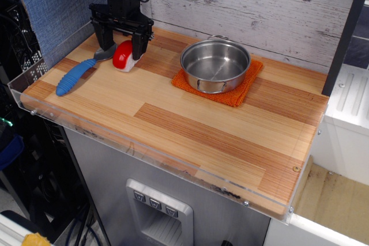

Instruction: Move the white and red vegetable to the front right corner of the table.

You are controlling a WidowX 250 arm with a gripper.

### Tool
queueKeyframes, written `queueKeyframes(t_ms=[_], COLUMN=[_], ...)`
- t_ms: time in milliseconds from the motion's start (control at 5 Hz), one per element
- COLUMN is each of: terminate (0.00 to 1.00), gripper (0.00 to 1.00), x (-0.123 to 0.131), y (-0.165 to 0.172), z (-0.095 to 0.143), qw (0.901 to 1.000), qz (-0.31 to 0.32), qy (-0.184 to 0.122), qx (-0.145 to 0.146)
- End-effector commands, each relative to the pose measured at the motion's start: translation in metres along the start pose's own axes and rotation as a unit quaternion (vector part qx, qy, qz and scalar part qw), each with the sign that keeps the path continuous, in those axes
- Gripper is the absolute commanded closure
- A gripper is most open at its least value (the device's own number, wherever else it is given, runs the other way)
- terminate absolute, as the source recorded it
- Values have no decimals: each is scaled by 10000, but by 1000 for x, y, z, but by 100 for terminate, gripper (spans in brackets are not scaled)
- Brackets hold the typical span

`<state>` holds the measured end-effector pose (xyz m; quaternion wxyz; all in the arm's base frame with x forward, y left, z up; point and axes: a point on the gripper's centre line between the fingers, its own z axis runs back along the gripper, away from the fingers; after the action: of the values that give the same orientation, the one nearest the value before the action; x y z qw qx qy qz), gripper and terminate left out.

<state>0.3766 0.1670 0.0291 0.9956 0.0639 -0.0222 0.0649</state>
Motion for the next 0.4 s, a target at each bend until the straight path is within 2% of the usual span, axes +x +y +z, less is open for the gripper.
queueKeyframes(t_ms=[0,200], terminate=[0,0], gripper=[100,100], x=[4,1], y=[6,5], z=[19,21], qw=[9997,9997], qz=[51,19], qy=[-249,-232], qx=[-8,-48])
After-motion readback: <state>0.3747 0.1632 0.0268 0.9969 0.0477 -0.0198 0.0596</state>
